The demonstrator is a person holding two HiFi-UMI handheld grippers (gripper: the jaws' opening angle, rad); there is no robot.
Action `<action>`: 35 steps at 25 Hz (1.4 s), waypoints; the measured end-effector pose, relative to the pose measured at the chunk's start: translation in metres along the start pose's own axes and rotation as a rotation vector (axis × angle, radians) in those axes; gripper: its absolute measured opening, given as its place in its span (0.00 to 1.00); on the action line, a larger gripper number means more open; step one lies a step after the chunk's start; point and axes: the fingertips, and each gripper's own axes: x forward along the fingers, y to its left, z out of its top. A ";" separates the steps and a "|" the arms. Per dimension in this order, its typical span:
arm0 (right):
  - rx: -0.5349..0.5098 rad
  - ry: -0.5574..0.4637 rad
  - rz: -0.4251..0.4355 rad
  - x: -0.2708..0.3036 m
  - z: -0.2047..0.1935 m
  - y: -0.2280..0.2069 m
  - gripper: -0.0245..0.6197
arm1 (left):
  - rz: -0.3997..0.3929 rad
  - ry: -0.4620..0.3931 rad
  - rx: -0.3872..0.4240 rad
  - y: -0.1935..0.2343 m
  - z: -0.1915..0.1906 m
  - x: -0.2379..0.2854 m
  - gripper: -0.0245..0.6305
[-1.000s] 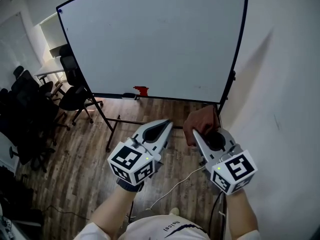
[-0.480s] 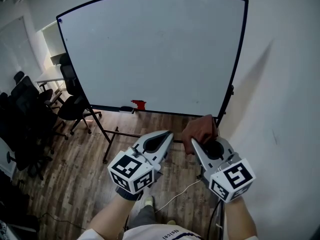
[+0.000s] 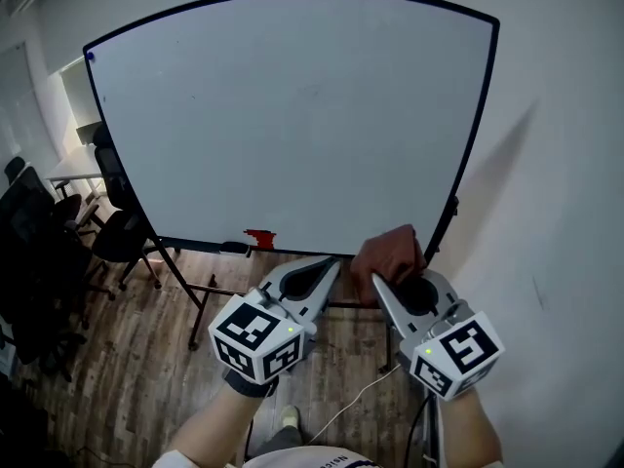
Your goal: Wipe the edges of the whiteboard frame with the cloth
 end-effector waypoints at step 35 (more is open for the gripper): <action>-0.184 -0.020 -0.136 0.147 0.086 -0.206 0.12 | -0.250 -0.146 0.063 0.128 0.120 0.221 0.05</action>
